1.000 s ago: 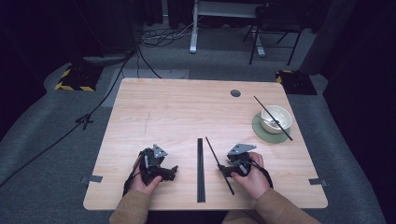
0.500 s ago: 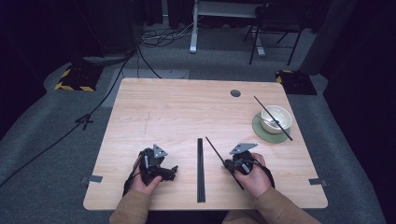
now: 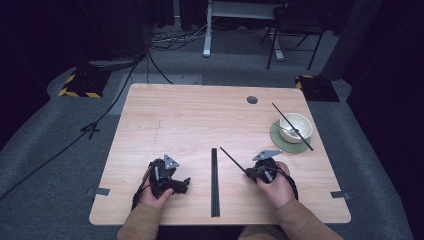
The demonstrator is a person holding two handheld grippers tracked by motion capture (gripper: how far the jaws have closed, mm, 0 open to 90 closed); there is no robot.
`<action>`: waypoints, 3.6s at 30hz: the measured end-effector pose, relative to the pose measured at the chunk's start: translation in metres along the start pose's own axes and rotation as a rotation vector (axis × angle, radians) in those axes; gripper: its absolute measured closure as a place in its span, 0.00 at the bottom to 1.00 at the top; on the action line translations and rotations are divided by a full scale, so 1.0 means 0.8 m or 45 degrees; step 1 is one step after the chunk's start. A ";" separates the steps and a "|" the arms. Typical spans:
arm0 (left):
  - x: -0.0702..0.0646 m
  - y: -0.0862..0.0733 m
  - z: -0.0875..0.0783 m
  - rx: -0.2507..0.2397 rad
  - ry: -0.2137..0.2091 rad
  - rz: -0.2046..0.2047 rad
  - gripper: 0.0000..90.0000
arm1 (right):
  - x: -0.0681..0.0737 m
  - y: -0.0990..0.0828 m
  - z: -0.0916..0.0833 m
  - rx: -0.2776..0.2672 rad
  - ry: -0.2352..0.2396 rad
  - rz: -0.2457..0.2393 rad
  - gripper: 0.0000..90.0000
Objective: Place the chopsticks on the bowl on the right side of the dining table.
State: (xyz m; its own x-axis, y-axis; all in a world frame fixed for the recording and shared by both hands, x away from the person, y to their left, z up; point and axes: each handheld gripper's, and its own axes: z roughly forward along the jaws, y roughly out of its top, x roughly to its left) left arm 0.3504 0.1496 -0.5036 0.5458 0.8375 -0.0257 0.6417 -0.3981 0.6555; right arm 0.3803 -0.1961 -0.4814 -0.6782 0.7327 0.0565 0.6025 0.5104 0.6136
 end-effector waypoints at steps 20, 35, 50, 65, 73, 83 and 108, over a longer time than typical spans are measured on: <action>0.000 0.000 0.000 -0.004 -0.002 -0.006 0.00 | -0.005 0.019 -0.064 -0.152 0.018 -0.011 0.96; 0.000 0.005 0.003 0.011 -0.001 0.004 0.00 | -0.026 0.037 -0.117 -0.276 -0.009 0.018 0.96; 0.000 0.006 0.004 0.010 0.001 0.006 0.00 | -0.070 0.049 -0.154 -0.344 -0.098 0.041 0.96; -0.001 0.004 0.003 0.013 -0.006 -0.002 0.00 | -0.120 0.066 -0.171 -0.363 -0.238 0.066 0.96; -0.001 0.004 0.003 0.012 -0.004 0.000 0.00 | -0.149 0.070 -0.170 -0.360 -0.283 0.107 0.96; -0.001 0.004 0.003 0.012 -0.005 -0.001 0.00 | -0.189 0.069 -0.163 -0.348 -0.324 0.138 0.96; -0.001 0.004 0.003 0.011 -0.004 0.001 0.00 | -0.248 0.048 -0.105 -0.232 -0.352 0.194 0.96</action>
State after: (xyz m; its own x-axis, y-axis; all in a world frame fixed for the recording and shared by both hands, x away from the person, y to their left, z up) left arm 0.3532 0.1465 -0.5032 0.5480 0.8360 -0.0279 0.6461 -0.4018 0.6489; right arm 0.5027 -0.3596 -0.4024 -0.4320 0.9009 -0.0414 0.5865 0.3154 0.7460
